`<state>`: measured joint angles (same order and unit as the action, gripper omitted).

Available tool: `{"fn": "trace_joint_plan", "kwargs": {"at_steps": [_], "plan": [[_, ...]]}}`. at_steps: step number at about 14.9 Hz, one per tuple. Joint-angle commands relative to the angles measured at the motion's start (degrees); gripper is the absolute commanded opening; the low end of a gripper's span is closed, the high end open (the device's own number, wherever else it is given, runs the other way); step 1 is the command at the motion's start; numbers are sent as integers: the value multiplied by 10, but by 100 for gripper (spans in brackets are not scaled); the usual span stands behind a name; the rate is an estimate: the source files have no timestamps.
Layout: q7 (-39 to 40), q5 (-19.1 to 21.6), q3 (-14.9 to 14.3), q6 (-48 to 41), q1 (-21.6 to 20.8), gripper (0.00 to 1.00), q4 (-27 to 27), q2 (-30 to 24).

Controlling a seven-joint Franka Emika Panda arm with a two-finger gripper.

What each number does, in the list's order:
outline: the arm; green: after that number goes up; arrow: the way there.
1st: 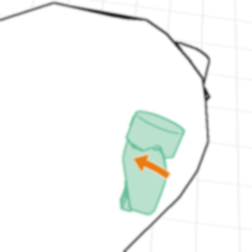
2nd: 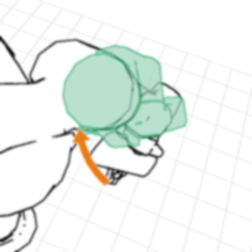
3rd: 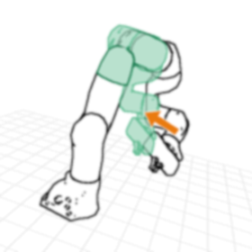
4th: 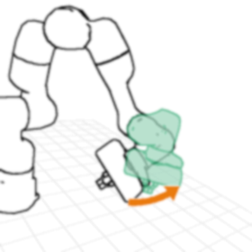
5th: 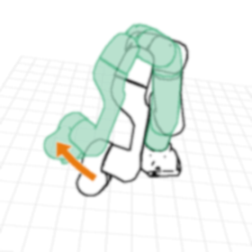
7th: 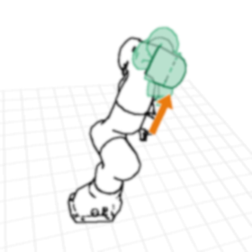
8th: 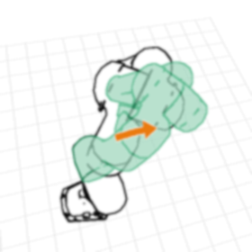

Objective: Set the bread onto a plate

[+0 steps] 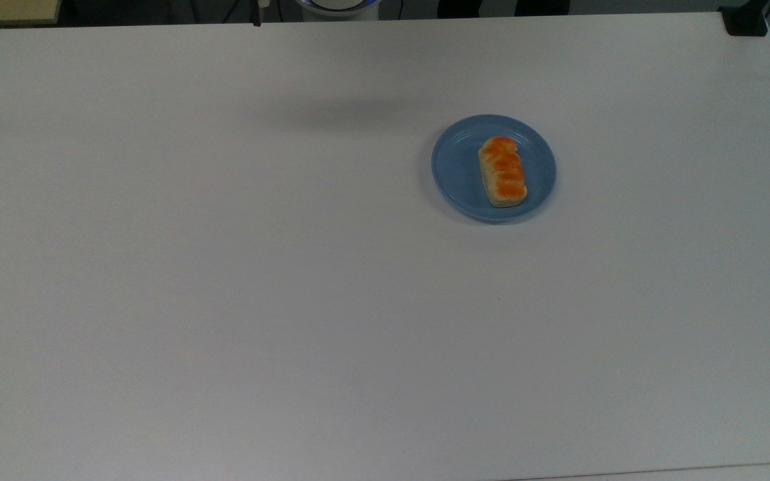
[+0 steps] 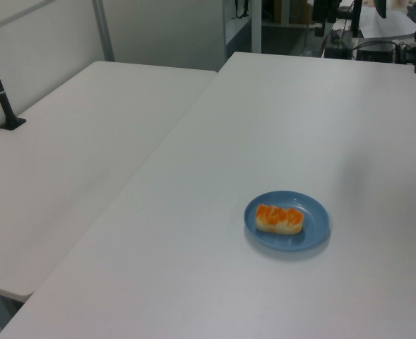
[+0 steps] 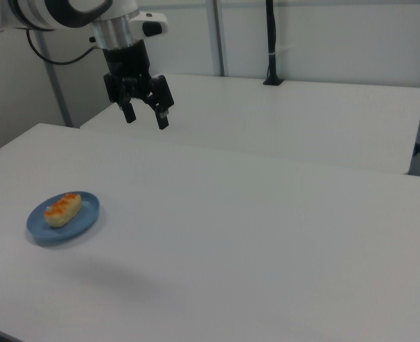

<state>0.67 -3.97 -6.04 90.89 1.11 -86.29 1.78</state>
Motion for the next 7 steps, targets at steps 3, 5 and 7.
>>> {"fn": "trace_joint_plan", "kwargs": {"at_steps": [3,5,7], "plan": [[5,-3,-3,0,-9,100,-19,-18],[-3,1,-3,1,-9,100,-18,-16],[-7,1,-3,3,-9,100,-18,-15]]}}
